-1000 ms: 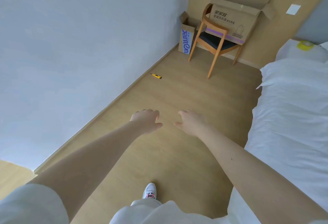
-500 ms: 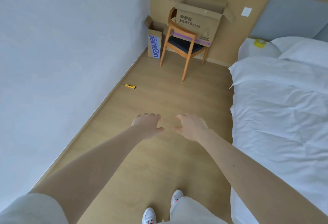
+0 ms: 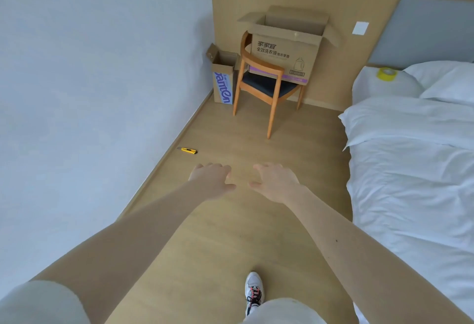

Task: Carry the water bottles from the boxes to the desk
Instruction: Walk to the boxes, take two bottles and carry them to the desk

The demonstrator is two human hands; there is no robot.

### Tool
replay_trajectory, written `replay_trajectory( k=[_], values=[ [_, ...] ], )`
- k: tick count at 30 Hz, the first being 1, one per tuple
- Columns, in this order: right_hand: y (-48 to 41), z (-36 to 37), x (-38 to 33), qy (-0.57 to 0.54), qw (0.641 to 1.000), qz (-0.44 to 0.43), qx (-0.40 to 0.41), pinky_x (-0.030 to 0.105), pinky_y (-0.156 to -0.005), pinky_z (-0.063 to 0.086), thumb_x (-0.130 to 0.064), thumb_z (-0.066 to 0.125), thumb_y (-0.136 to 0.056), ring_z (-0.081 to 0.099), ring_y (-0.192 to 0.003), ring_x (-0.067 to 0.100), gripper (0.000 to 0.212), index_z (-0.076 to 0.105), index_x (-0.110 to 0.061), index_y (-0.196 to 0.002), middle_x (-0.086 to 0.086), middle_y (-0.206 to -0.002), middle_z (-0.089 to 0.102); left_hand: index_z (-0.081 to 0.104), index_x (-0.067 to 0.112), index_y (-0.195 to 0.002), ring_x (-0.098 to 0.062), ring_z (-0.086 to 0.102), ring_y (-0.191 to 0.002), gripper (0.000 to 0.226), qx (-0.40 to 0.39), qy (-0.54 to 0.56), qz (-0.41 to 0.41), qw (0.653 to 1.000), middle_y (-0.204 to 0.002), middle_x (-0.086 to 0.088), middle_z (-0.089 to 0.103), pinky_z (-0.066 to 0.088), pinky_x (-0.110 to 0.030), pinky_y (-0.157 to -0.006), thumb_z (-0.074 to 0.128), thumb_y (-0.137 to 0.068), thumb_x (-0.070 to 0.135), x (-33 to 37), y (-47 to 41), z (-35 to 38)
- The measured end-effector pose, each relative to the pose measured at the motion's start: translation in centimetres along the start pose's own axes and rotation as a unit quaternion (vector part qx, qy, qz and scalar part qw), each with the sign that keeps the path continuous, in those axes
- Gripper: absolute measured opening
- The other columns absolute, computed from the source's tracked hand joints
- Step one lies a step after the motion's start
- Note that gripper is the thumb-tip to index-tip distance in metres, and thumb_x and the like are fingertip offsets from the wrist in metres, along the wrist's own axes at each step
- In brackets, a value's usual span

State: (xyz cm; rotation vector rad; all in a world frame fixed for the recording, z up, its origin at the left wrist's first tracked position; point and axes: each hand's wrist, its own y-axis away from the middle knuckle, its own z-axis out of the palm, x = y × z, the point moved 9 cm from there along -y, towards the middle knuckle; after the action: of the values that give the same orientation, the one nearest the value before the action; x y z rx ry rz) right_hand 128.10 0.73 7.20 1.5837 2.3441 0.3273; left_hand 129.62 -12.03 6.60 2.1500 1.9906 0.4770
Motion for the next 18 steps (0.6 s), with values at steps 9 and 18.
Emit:
replay_trajectory(
  k=[9,18],
  values=[
    [-8.8,-4.1,7.0,-0.025,1.000,-0.003,-0.002,0.041,-0.101,0.039,-0.046,0.042,-0.099,0.045,-0.128,0.029,0.054,0.036,-0.017,-0.144,0.008,-0.142,0.049,0.047,0.022,-0.133,-0.021,0.043,-0.125,0.042,-0.014,-0.018,-0.015,1.000,-0.135,0.001,0.051,0.031,-0.035,-0.102,0.045,-0.097,0.045,2.0,-10.4,-3.7],
    [-14.0,-5.6,13.3,-0.042,0.999,0.029,-0.014,0.040,-0.103,0.037,-0.046,0.041,-0.100,0.042,-0.131,0.028,0.056,0.032,-0.019,-0.148,0.007,-0.145,0.045,0.049,0.021,-0.129,-0.022,0.045,-0.122,0.041,-0.045,-0.027,0.012,0.999,-0.128,-0.001,0.054,0.033,-0.035,-0.101,0.047,-0.096,0.045,4.1,-18.8,-3.9]
  ],
)
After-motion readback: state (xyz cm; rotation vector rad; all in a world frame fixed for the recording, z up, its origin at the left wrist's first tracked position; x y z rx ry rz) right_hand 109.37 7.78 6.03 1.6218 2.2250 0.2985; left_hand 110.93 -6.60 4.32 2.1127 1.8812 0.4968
